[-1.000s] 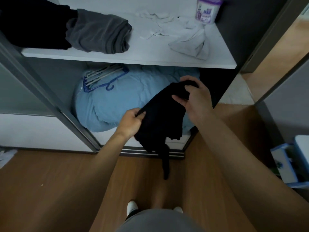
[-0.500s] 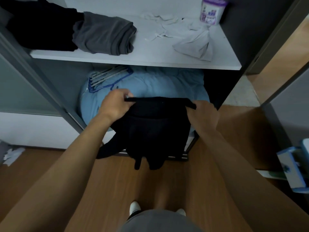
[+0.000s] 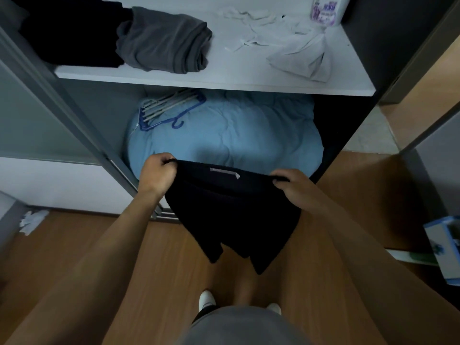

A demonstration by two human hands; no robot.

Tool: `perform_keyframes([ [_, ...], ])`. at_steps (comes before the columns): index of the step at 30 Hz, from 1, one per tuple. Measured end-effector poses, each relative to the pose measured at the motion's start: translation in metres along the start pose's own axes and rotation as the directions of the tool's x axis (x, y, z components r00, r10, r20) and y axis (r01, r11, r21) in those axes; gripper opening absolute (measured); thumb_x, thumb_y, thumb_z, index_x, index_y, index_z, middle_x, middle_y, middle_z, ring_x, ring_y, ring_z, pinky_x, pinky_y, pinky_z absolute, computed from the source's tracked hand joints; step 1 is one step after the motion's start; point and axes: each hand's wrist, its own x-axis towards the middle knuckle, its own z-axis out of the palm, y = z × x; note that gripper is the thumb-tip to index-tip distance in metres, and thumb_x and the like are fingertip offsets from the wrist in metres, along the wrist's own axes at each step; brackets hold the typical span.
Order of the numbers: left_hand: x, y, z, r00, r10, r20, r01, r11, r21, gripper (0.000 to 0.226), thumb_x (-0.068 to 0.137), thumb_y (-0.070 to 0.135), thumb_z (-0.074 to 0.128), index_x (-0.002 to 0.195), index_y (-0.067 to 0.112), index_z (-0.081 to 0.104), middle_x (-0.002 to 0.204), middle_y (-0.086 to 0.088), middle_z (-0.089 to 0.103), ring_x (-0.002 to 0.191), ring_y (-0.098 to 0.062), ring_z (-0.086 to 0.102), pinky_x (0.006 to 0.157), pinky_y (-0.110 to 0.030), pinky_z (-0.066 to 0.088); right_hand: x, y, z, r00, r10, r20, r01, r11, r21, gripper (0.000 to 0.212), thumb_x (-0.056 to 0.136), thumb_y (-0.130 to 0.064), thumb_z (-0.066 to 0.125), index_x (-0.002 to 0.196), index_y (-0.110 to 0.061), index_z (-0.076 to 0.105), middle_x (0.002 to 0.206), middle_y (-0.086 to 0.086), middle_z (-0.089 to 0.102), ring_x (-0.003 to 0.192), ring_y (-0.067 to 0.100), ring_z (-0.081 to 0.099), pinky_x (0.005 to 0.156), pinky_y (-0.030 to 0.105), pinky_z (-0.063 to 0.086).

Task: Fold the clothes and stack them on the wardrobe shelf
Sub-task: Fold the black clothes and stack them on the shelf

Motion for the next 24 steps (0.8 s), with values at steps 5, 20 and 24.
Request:
perform_keyframes([
  [5,-0.005,-0.007,0.007,0.987,-0.148,-0.065,0.145,0.988,-0.046,0.021,0.069,0.022,0.037,0.06,0.01,0.052,0.058,-0.003,0.052,0.061,-0.029,0.049,0.06,-0.034,0.037,-0.004,0.006,0.0,0.964,0.107,0.246,-0.099,0.994,-0.045,0.052,0.088,-0.007,0.057,0.044,-0.035,0.06,0.056,-0.008,0.058,0.056,0.011,0.056,0.051,0.017,0.039],
  [20,-0.016,-0.039,-0.016,0.81,-0.02,0.585,0.143,0.976,-0.164,0.047,0.087,0.041,0.069,0.087,-0.005,0.063,0.073,-0.016,0.058,0.063,-0.022,0.055,0.055,-0.023,0.041,0.0,0.042,-0.024,0.978,0.094,0.186,-0.079,0.993,-0.089,0.007,0.09,-0.01,0.065,0.097,-0.009,0.068,0.092,-0.003,0.065,0.086,0.01,0.06,0.074,0.021,0.045],
  [24,-0.011,-0.051,-0.022,0.726,-0.054,0.685,0.073,0.997,0.001,0.03,0.075,0.03,0.078,0.089,0.006,0.069,0.08,-0.004,0.066,0.072,-0.014,0.062,0.065,-0.023,0.049,-0.011,0.066,-0.019,0.938,0.193,0.289,-0.138,0.97,-0.198,0.026,0.088,-0.024,0.075,0.111,-0.021,0.063,0.113,-0.005,0.061,0.106,0.012,0.058,0.088,0.019,0.047],
])
